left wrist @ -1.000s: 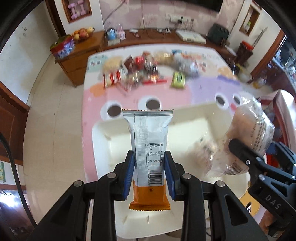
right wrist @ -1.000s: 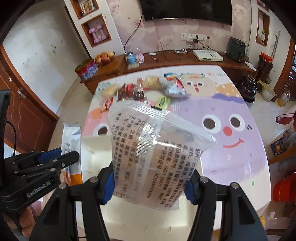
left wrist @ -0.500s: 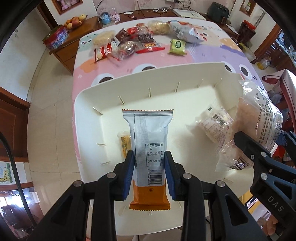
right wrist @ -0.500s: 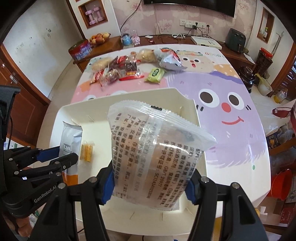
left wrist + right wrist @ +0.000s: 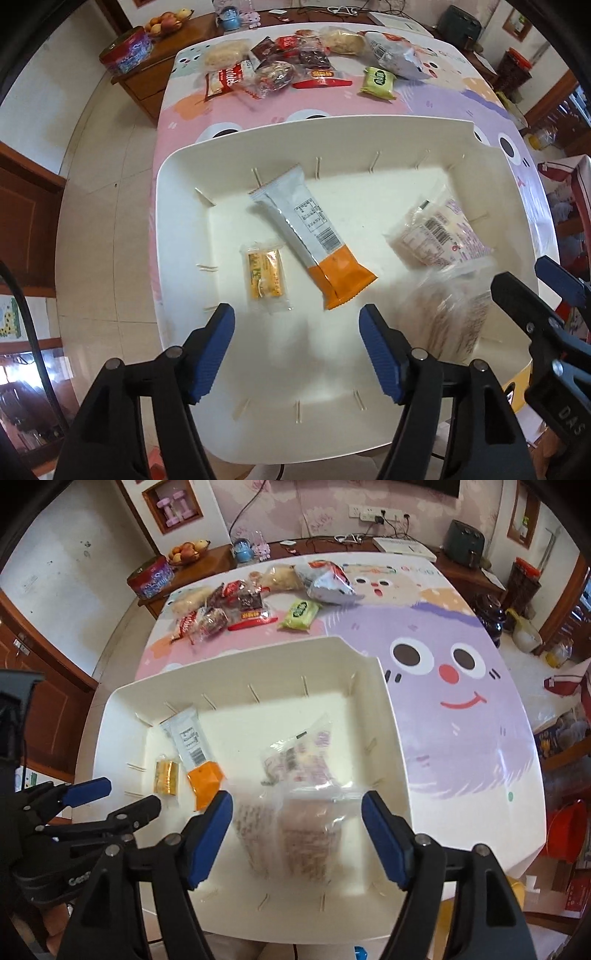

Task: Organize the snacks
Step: 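Move both grippers back toward the snack pile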

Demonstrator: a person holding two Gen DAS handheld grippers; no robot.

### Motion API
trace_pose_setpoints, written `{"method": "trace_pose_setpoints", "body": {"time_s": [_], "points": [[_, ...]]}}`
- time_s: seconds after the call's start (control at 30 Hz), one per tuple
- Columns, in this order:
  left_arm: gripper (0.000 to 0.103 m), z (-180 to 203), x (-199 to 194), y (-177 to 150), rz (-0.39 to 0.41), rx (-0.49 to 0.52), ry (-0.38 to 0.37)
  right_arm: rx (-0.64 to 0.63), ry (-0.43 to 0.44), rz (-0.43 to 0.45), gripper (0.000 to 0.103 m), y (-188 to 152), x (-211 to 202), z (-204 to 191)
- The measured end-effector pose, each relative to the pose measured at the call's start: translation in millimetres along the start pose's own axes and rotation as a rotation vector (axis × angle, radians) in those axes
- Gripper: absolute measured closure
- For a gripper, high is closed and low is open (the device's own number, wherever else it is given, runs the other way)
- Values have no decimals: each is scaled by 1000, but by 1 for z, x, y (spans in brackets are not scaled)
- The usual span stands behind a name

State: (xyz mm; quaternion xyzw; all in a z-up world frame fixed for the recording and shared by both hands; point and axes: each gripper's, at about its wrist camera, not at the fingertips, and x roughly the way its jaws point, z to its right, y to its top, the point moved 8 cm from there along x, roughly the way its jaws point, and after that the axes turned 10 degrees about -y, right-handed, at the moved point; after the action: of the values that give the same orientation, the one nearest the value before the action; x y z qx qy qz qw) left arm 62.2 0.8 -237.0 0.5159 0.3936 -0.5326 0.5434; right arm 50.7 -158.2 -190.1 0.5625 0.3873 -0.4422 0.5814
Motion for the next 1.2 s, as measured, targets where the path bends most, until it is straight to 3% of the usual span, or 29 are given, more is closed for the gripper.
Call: {"method": "trace_pose_setpoints", "body": {"time_s": [0.67,0.83,1.2], "points": [[34,4,-6,11,41,-26,-13,-75,-49,41,29,5,-17,-2],[34,2,-13,19,80,-31,-16,-87,-84,69,29,12,-23,-1],[34,-7,-49,54,204,-42,-19,-87,-74,111,29,45,-37,-1]]}}
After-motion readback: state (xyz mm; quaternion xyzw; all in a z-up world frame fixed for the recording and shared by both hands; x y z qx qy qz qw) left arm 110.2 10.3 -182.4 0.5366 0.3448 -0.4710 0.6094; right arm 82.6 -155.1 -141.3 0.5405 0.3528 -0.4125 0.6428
